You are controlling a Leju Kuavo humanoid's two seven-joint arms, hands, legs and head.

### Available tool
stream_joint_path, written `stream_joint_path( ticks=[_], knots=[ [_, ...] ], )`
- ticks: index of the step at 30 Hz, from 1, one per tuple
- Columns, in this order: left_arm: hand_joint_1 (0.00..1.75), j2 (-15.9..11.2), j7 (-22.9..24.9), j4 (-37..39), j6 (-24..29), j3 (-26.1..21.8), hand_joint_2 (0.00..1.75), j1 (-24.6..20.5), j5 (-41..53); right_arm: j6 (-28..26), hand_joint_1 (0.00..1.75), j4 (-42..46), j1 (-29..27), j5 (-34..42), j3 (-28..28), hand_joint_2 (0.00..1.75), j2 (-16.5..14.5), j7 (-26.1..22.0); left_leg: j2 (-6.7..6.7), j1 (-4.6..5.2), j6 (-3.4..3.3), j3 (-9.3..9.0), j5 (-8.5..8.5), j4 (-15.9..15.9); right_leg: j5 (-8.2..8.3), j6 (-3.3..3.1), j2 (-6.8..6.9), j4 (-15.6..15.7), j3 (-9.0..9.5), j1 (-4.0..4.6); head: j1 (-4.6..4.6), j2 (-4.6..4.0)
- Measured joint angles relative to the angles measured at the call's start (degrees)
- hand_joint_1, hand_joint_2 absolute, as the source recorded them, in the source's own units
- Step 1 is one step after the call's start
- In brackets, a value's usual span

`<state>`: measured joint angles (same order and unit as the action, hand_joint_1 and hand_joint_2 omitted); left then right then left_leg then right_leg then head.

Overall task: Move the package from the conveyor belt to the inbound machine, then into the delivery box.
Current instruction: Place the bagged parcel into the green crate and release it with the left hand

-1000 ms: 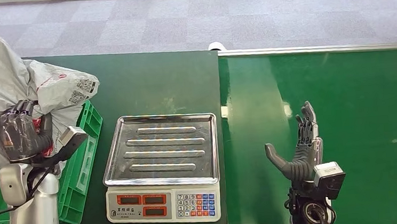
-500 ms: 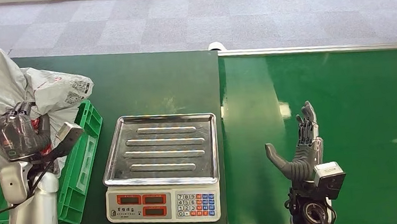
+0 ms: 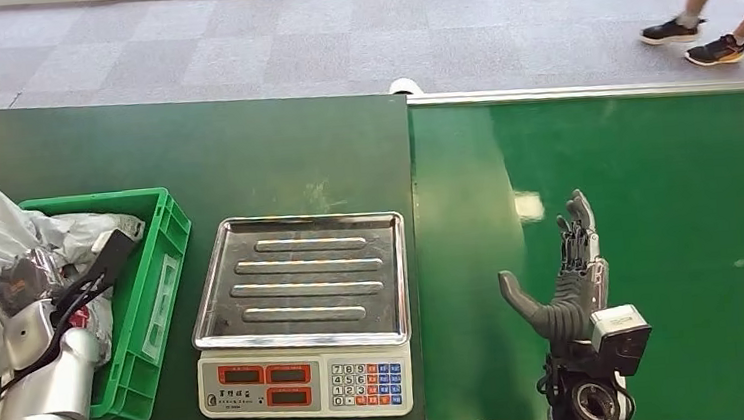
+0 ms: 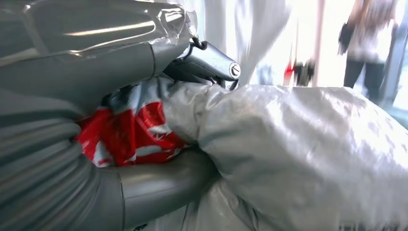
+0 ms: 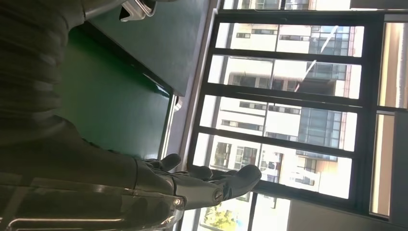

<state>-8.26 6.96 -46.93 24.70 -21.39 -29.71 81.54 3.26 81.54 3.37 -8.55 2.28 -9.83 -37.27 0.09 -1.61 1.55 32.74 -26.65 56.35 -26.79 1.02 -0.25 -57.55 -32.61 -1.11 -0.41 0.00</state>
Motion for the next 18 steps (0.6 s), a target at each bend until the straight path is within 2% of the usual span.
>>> stream_joint_path(
  ticks=[2, 18],
  knots=[
    [1.75, -0.3, 1.1, 1.5, -1.2, 0.0, 1.75, -0.2, 0.8, 0.0, 0.0, 0.2, -0.2, -0.1, 0.0, 1.75, 0.0, 0.1, -0.03, -0.01, 0.0, 0.0, 0.0, 0.0, 0.0, 0.0, -0.03, 0.0, -0.01, 0.01, 0.0, 0.0],
    [1.75, -1.4, 1.7, 4.4, -0.7, 0.1, 1.75, -0.9, 1.1, 0.0, 0.0, 0.2, -0.4, -0.2, -0.1, 1.75, -0.2, 0.1, -0.05, -0.01, 0.01, -0.01, 0.0, 0.0, 0.01, -0.01, -0.05, 0.0, 0.0, 0.01, -0.01, 0.0]
  ],
)
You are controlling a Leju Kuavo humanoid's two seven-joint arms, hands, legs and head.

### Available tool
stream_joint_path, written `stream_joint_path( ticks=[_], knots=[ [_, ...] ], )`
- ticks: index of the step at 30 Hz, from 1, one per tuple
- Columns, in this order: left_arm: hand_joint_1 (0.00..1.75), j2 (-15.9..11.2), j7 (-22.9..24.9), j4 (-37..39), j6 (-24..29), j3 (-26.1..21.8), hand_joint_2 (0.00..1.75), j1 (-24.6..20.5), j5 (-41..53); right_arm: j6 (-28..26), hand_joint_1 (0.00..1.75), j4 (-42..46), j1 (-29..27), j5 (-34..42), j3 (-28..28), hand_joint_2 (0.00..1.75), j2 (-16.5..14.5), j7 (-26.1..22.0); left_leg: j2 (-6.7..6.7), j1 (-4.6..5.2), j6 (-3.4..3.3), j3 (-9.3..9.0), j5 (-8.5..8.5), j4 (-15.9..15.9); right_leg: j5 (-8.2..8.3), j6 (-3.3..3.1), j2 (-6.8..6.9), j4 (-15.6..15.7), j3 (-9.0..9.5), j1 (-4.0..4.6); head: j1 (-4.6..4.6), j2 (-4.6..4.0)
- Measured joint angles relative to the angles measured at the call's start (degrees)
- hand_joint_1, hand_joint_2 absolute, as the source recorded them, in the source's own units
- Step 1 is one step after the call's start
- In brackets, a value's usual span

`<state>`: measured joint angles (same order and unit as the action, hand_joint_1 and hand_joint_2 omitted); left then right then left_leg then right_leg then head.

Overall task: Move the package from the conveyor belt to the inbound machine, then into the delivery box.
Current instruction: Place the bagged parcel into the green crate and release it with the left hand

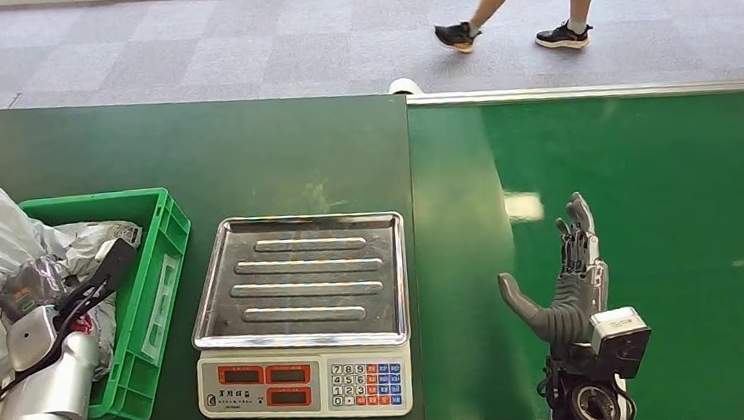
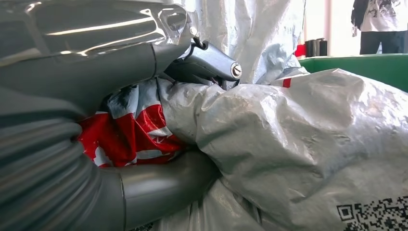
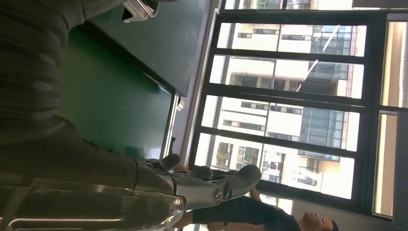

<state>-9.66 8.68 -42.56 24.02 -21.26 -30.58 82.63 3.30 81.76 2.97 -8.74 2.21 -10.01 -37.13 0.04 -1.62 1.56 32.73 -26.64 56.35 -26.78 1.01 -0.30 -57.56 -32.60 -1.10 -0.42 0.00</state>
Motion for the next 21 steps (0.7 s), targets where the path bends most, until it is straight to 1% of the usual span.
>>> stream_joint_path(
  ticks=[1, 4, 5, 9, 12, 16, 21],
  knots=[
    [1.56, 0.0, 0.0, 0.1, 0.0, 0.0, 1.75, -0.1, 0.1, 0.0, 0.0, 0.0, 0.0, 0.0, 0.0, 1.75, 0.0, 0.0, 0.0, 0.0, 0.0, 0.0, 0.0, 0.0, 0.0, 0.0, 0.0, 0.0, 0.0, 0.0, 0.0, 0.0],
    [0.25, -0.1, -0.2, 0.6, 0.5, 0.1, 1.75, -0.3, 0.6, 0.0, 0.0, 0.0, 0.0, 0.0, 0.0, 1.75, 0.0, 0.0, 0.0, 0.0, 0.0, 0.0, 0.0, 0.0, 0.0, 0.0, 0.0, 0.0, -0.01, 0.0, 0.0, 0.0],
    [0.0, -0.1, -0.4, 0.7, 0.9, 0.2, 1.75, -0.3, 0.5, 0.0, 0.0, 0.0, 0.0, 0.0, 0.1, 1.75, 0.0, 0.1, 0.0, 0.0, 0.0, 0.0, 0.0, 0.0, 0.0, 0.0, 0.0, 0.0, -0.01, 0.0, 0.0, 0.0],
    [0.0, 0.2, -2.6, 0.8, 2.8, 0.3, 1.75, -0.3, -1.4, 0.0, 0.0, 0.0, 0.0, 0.0, 0.1, 1.75, -0.2, 0.5, 0.01, 0.0, 0.0, 0.0, 0.0, 0.0, 0.0, 0.0, 0.01, 0.0, -0.01, 0.0, 0.01, 0.0],
    [0.0, 0.8, -4.6, -0.5, 4.7, 0.7, 1.75, -0.1, -4.2, 0.0, 0.0, 0.0, 0.0, 0.0, 0.1, 1.75, -0.4, 0.7, 0.01, 0.0, 0.0, 0.0, 0.0, 0.0, 0.0, 0.0, 0.01, 0.0, -0.01, 0.0, 0.01, 0.0],
    [0.0, 1.8, -6.4, -4.7, 7.1, 1.6, 1.75, 1.3, -6.9, 0.0, 0.0, 0.3, 0.0, 0.0, 0.1, 1.75, -0.6, 0.8, 0.0, 0.0, 0.0, 0.0, 0.0, 0.0, 0.0, 0.0, 0.0, 0.0, -0.01, 0.0, 0.0, 0.0],
    [0.0, 2.9, -7.0, -10.3, 8.2, 2.9, 1.75, 3.6, -7.5, 0.0, 0.0, 0.3, 0.0, 0.0, 0.1, 1.75, -0.6, 0.9, 0.01, 0.0, 0.0, 0.01, 0.0, 0.0, 0.0, 0.0, 0.0, 0.0, -0.02, 0.0, 0.0, 0.0]
  ],
)
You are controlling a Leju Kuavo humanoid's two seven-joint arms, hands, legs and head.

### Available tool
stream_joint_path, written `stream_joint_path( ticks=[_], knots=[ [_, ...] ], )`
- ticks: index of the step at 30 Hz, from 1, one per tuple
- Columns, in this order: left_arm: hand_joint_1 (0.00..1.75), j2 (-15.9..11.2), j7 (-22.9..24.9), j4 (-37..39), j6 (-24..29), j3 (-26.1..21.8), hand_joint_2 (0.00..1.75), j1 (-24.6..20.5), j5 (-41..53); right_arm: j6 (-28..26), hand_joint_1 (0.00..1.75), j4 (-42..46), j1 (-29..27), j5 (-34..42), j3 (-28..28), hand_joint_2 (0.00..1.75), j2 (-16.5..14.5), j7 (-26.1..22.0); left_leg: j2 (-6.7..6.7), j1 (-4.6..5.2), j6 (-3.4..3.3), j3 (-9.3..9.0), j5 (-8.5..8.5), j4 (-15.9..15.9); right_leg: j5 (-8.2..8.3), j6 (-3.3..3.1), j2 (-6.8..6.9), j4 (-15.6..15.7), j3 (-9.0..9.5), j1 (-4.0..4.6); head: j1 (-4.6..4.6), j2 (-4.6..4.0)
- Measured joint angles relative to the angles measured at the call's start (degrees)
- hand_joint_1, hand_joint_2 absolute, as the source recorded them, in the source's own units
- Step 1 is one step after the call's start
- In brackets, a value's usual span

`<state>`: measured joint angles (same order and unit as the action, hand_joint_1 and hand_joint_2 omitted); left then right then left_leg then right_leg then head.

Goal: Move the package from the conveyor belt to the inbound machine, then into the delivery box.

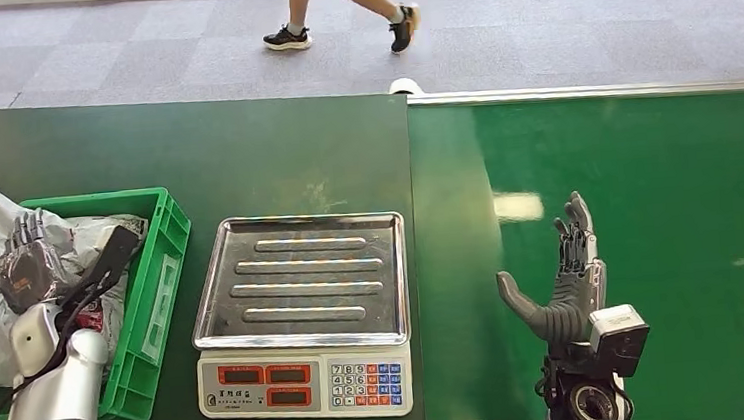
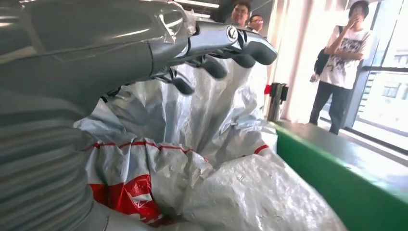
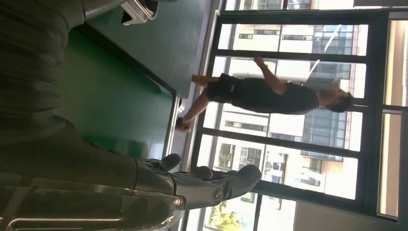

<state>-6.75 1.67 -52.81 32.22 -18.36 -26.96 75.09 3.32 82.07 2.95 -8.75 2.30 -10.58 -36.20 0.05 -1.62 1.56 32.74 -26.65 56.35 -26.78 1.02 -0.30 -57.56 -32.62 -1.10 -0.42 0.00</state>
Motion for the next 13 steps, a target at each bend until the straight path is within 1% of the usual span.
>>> stream_joint_path(
  ticks=[8, 13],
  knots=[
    [0.0, 1.4, -0.8, -7.1, 1.1, 1.6, 1.75, 3.1, -0.9, 0.0, 0.0, 0.0, 0.0, 0.3, 0.0, 1.75, 0.0, 0.0, 0.0, 0.0, 0.0, 0.0, 0.0, 0.0, 0.0, 0.0, 0.0, 0.0, 0.01, 0.0, 0.01, 0.0],
    [0.0, 2.0, -2.5, -10.9, 2.0, 2.5, 1.75, 4.7, -2.3, 0.0, 0.0, 0.0, 0.0, 0.6, 0.0, 1.75, 0.0, -0.2, 0.0, 0.0, 0.0, 0.0, 0.0, 0.0, 0.0, 0.0, 0.0, 0.0, 0.0, 0.0, 0.0, 0.0]
  ],
)
